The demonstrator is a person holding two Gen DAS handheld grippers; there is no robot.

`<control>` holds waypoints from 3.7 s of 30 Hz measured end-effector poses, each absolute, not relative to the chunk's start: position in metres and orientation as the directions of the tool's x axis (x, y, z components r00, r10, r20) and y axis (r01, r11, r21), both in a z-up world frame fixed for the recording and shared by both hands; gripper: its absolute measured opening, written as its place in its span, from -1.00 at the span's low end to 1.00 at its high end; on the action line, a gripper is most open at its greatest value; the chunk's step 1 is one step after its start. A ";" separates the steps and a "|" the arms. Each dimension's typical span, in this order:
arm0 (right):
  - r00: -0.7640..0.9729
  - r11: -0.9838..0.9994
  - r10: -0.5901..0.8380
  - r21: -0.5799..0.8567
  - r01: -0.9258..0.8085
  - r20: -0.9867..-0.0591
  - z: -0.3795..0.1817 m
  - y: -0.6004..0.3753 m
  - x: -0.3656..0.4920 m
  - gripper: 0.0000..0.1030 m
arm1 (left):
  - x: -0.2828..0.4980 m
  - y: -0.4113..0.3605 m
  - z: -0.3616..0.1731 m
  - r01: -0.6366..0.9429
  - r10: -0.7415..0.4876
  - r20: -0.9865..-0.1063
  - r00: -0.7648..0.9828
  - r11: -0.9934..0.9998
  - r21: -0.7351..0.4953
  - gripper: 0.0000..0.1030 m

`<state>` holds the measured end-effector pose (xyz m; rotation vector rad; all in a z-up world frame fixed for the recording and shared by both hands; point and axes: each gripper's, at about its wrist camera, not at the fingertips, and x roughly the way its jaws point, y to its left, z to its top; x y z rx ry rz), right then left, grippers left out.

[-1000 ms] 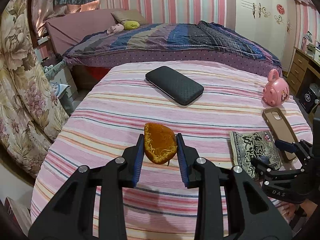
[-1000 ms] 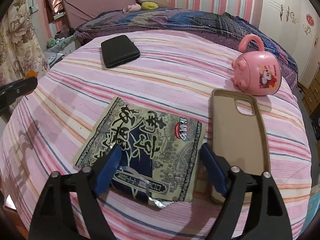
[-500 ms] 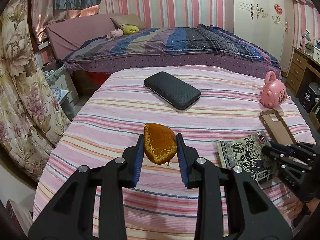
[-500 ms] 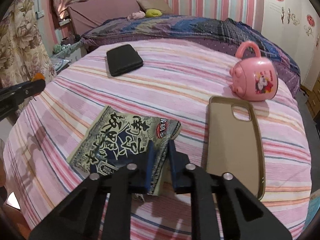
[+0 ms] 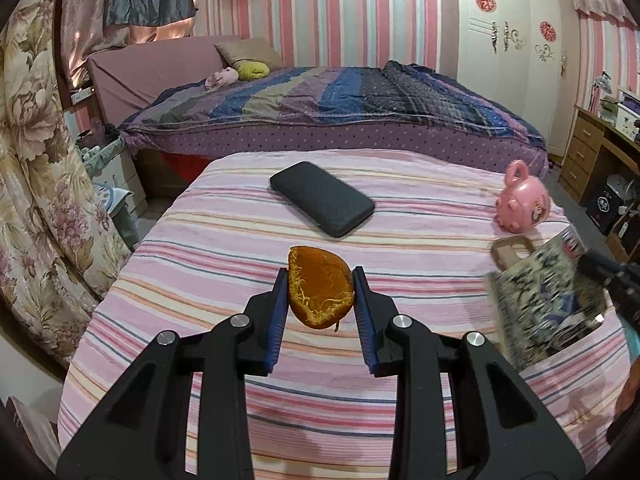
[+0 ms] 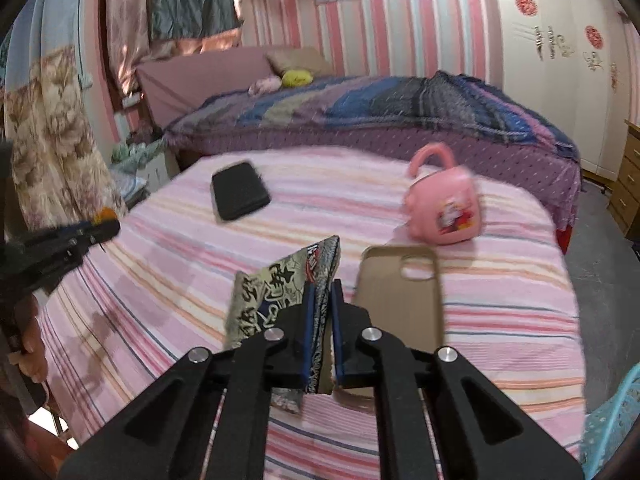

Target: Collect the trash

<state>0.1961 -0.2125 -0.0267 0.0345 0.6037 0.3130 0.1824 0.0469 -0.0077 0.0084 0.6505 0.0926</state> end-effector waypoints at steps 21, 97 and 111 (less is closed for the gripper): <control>0.856 0.986 -0.087 0.076 0.146 -0.509 0.010 -0.416 0.084 -0.85 | 0.144 -0.155 -0.014 0.256 -0.186 -0.580 0.793 0.966 0.039 -0.42; 0.810 0.960 -0.263 -0.057 0.274 -0.524 -0.009 -0.405 0.031 0.91 | 0.043 -0.061 -0.004 0.077 -0.047 -0.499 0.865 0.996 0.039 0.90; 0.857 0.985 -0.162 -0.035 0.167 -0.488 -0.009 -0.328 -0.016 0.91 | 0.006 -0.056 0.000 0.069 -0.043 -0.433 0.900 0.997 0.045 0.90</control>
